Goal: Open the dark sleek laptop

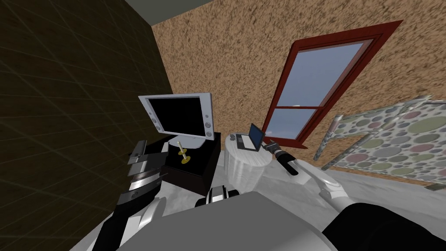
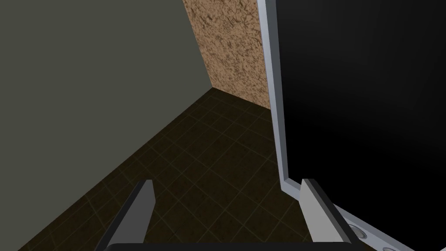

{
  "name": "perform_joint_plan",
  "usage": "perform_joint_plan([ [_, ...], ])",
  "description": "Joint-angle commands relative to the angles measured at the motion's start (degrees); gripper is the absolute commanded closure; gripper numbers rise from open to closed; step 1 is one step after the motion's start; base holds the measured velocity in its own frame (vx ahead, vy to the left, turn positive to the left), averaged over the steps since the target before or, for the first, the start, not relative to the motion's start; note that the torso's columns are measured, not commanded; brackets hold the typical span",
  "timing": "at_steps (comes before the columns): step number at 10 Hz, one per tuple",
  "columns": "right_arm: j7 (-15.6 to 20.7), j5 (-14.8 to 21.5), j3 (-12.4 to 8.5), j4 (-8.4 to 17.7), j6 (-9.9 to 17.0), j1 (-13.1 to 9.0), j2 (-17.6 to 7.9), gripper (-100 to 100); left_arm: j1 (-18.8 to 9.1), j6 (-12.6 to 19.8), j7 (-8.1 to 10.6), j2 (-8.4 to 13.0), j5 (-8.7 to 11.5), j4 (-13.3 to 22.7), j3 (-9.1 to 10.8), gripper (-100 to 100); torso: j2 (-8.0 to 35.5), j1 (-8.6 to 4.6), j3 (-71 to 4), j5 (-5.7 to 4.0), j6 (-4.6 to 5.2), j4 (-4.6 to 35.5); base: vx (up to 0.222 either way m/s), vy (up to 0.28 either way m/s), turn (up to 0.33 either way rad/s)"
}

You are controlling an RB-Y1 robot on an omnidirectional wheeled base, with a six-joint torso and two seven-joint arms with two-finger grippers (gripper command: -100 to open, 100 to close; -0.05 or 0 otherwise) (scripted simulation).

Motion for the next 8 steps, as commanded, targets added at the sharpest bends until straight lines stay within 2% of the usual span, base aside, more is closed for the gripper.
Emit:
perform_joint_plan([
  [1, 2.28, 2.97, -1.09, 2.52, 2.64, -0.44, -3.96, -100, 0.00, 0.00, 0.00, 0.00, 0.00, 0.00, 0.00, 0, -0.04, -0.01, -0.03, 0.00, 0.00, -0.01, 0.016, 0.099, 0.072],
  [6, 5.45, 7.29, -2.73, 5.49, 6.14, -0.71, -9.02, -100, 0.00, 0.00, 0.00, 0.00, 0.00, 0.00, 0.00, 0, 0.00, -0.02, 0.00, -0.01, 0.00, 0.00, 0.026, 0.080, 0.062],
  [8, 5.17, 6.97, -2.57, 5.22, 5.65, -0.75, -8.26, -100, 0.00, 0.00, 0.00, 0.01, 0.00, 0.00, 0.01, 0, 0.04, -0.14, 0.02, -0.04, 0.02, 0.01, 0.008, 0.020, 0.004],
])
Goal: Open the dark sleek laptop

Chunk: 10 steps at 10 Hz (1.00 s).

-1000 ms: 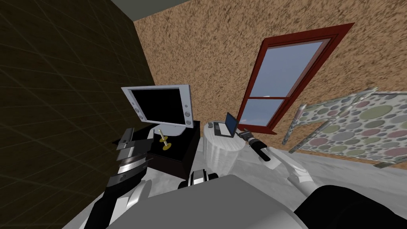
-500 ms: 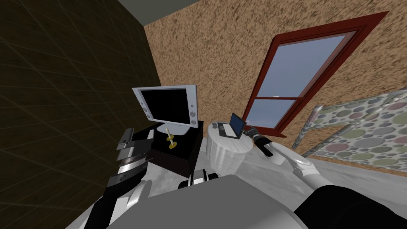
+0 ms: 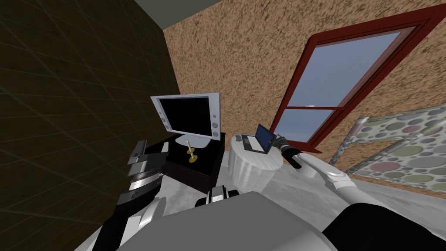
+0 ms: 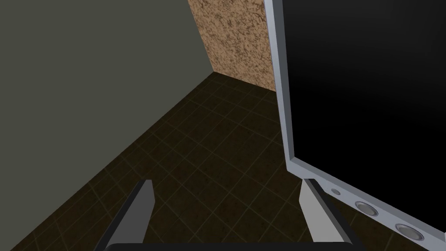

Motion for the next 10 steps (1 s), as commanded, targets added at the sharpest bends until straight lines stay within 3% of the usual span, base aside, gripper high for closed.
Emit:
perform_joint_plan([
  [1, -0.01, -0.01, 0.00, -0.02, -0.02, 0.00, 0.01, 100, 0.00, 0.00, 0.00, 0.00, 0.00, 0.00, 0.00, 0, 0.02, -0.03, 0.01, -0.01, -0.01, 0.01, 0.006, -0.005, -0.010],
  [2, 2.49, 1.94, 0.79, 0.02, 1.37, -0.18, -0.25, 100, 0.00, 0.00, 0.00, 0.00, 0.00, 0.00, 0.00, 0, -0.04, 0.04, 0.01, -0.15, -0.07, -0.12, 0.000, 0.000, 0.000],
  [10, 12.49, 9.70, 5.07, 0.06, 6.37, -0.33, -0.77, 100, 0.00, 0.00, 0.00, 0.00, 0.00, 0.00, 0.00, 0, -0.14, -0.44, -0.05, -0.36, 0.24, -0.20, 0.002, 0.067, 0.035],
])
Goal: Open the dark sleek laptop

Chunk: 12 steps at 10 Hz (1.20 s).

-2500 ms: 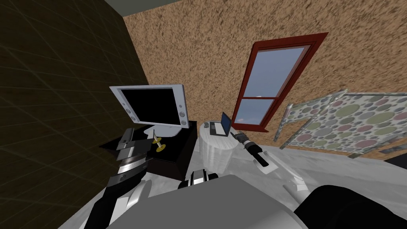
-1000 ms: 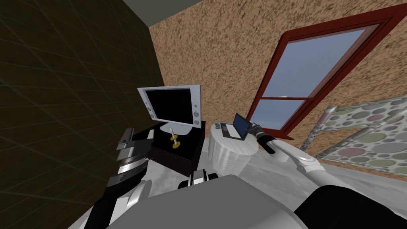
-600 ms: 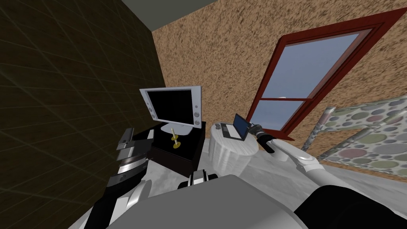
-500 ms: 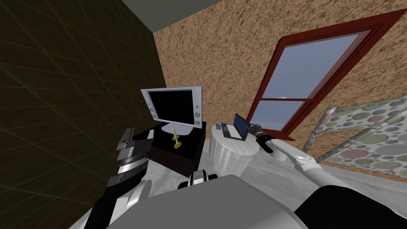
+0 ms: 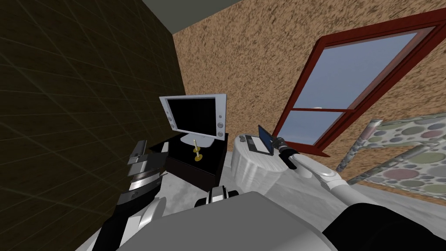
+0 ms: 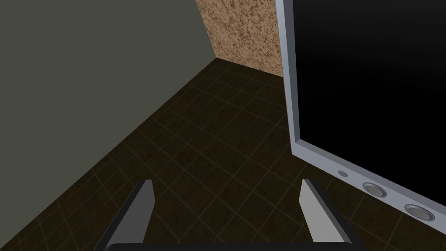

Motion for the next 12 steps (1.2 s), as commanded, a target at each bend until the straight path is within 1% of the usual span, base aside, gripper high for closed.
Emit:
perform_joint_plan([
  [1, 1.21, 0.79, 0.51, -0.04, 0.60, 0.06, -0.25, 100, 0.00, 0.00, 0.00, 0.00, 0.00, 0.00, 0.00, 0, 0.12, 0.05, 0.08, 0.04, 0.05, 0.05, 0.000, 0.034, 0.023],
  [2, 1.85, 2.09, 3.47, 2.71, 1.89, -2.87, -0.06, 100, 0.00, 0.00, 0.00, 0.00, 0.00, 0.00, 0.00, 0, 0.20, 0.06, 0.11, 0.14, 0.03, 0.14, -0.075, 0.012, 0.163],
  [3, 1.85, 2.09, 4.35, 3.97, 1.89, -4.60, -0.06, 100, -0.02, 0.00, 0.00, 0.00, 0.00, 0.00, 0.00, 0, 0.26, 0.08, 0.16, 0.05, -0.20, 0.09, -0.101, 0.005, 0.144],
  [4, 1.85, 2.09, 4.35, 4.78, 1.89, -4.60, -0.06, 100, -0.02, 0.01, 0.00, 0.00, 0.00, 0.01, 0.00, 0, 0.20, 0.08, 0.13, 0.04, -0.05, 0.08, -0.052, 0.001, 0.008],
  [5, 2.22, 3.30, 7.23, 6.48, 3.11, -7.44, 0.18, 100, 0.00, 0.00, 0.00, 0.01, 0.00, 0.00, 0.01, 0, 0.06, 0.05, 0.03, 0.11, 0.10, 0.09, -0.080, -0.003, 0.098],
  [6, 2.22, 3.30, 8.10, 8.69, 3.11, -9.19, 0.18, 100, -0.02, 0.00, 0.00, 0.00, 0.00, 0.01, 0.00, 0, -0.02, 0.03, -0.03, 0.07, -0.14, 0.03, -0.097, -0.003, 0.103],
  [7, 2.22, 3.30, 8.10, 9.71, 3.11, -9.19, 0.18, 100, -0.01, 0.00, 0.00, 0.00, 0.00, 0.01, 0.00, 0, -0.15, -0.03, -0.11, 0.04, -0.15, -0.02, -0.056, 0.000, 0.025],
  [8, 2.59, 4.50, 10.76, 11.92, 4.33, -12.38, 0.41, 100, -0.01, 0.00, 0.00, 0.01, 0.00, 0.00, 0.01, 0, -0.26, -0.04, -0.18, 0.07, -0.03, -0.03, -0.098, 0.005, 0.112],
  [9, 2.59, 4.50, 11.85, 13.31, 4.33, -13.78, 0.41, 100, -0.02, 0.00, 0.00, 0.01, 0.00, 0.01, 0.00, 0, -0.20, 0.00, -0.14, 0.02, -0.25, -0.05, -0.104, 0.008, 0.093],
  [10, 2.59, 4.50, 11.85, 14.65, 4.33, -13.78, 0.41, 100, -0.01, 0.00, 0.00, 0.01, 0.00, 0.01, 0.00, 0, -0.26, 0.05, -0.18, 0.07, -0.27, -0.04, -0.043, 0.002, 0.037],
  [11, 2.96, 5.71, 14.34, 16.31, 5.55, -16.49, 0.65, 100, 0.00, 0.00, 0.00, 0.01, 0.00, 0.00, 0.00, 0, -0.36, 0.00, -0.23, 0.08, -0.09, -0.06, -0.082, -0.007, 0.140],
  [12, 2.96, 5.71, 15.59, 18.01, 5.55, -18.26, 0.65, 100, -0.01, 0.00, 0.00, 0.01, 0.00, 0.01, 0.00, 0, -0.27, 0.02, -0.20, 0.08, -0.35, -0.04, -0.089, -0.004, 0.081],
])
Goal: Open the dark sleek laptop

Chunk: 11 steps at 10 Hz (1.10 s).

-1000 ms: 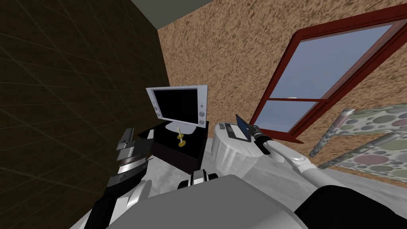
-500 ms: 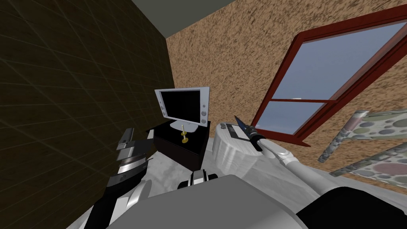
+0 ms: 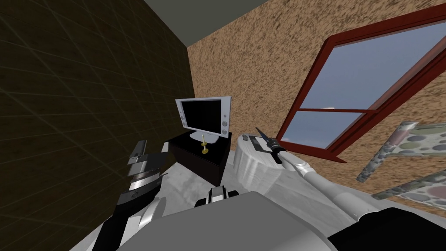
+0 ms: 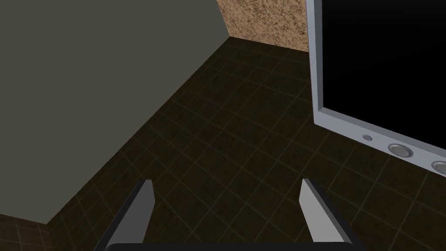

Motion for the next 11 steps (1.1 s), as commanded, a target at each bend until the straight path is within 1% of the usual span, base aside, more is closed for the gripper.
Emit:
perform_joint_plan([
  [1, 0.20, 0.49, 2.49, 4.42, 0.67, -2.97, 0.11, 100, 0.01, 0.00, 0.00, 0.00, 0.00, 0.00, 0.00, 0, 0.02, 0.10, 0.02, 0.05, 0.07, 0.03, -0.038, 0.001, 0.024],
  [2, 0.57, 1.70, 5.06, 6.00, 1.89, -5.65, 0.35, 100, 0.01, 0.00, 0.00, 0.00, 0.00, 0.00, 0.00, 0, 0.01, 0.11, 0.02, 0.06, 0.28, 0.02, -0.091, 0.009, 0.115],
  [3, 0.57, 1.70, 6.23, 8.06, 1.89, -7.46, 0.35, 100, 0.00, 0.00, 0.00, 0.00, 0.00, 0.00, 0.00, 0, 0.14, 0.19, 0.09, 0.04, -0.01, 0.03, -0.105, 0.003, 0.093],
  [4, 0.57, 1.70, 6.23, 9.36, 1.89, -7.56, 0.35, 100, 0.00, 0.00, 0.00, 0.00, 0.00, 0.00, 0.00, 0, 0.11, 0.22, 0.08, 0.09, 0.00, 0.06, -0.043, 0.001, 0.032],
  [5, 0.94, 2.91, 8.78, 11.34, 3.11, -10.23, 0.59, 100, 0.01, 0.00, 0.00, 0.00, 0.00, 0.00, 0.00, 0, 0.03, 0.23, 0.02, 0.16, 0.19, 0.07, -0.085, 0.012, 0.150],
  [6, 0.94, 2.91, 9.98, 12.95, 3.11, -11.73, 0.59, 100, 0.00, 0.00, 0.00, 0.00, 0.00, 0.00, 0.00, 0, 0.16, 0.36, 0.08, 0.20, -0.04, 0.11, -0.088, 0.010, 0.086],
  [7, 0.94, 2.91, 9.98, 14.30, 3.11, -12.15, 0.59, 100, 0.01, 0.00, 0.00, 0.00, 0.00, 0.00, 0.00, 0, 0.20, 0.44, 0.12, 0.27, 0.05, 0.16, -0.033, 0.000, 0.001],
  [8, 1.31, 4.11, 12.56, 16.36, 4.32, -14.53, 0.83, 100, 0.02, 0.00, 0.00, 0.00, 0.00, 0.00, 0.01, 0, 0.21, 0.47, 0.12, 0.35, 0.18, 0.20, -0.092, -0.003, 0.114],
  [9, 1.31, 4.11, 13.73, 18.28, 4.32, -16.37, 0.83, 100, 0.00, 0.00, 0.00, 0.00, 0.00, 0.00, 0.00, 0, 0.39, 0.57, 0.22, 0.33, -0.05, 0.23, -0.101, 0.004, 0.106],
  [10, 1.31, 4.11, 13.73, 19.23, 4.32, -16.74, 0.83, 100, 0.01, 0.00, 0.00, 0.00, 0.00, 0.00, 0.00, 0, 0.43, 0.68, 0.25, 0.41, 0.01, 0.28, -0.036, 0.004, 0.023],
  [11, 1.68, 5.32, 16.46, 21.33, 5.54, -19.09, 1.07, 100, 0.01, 0.00, 0.00, 0.00, 0.00, 0.00, 0.00, 0, 0.34, 0.72, 0.20, 0.48, 0.13, 0.29, -0.064, 0.009, 0.111],
])
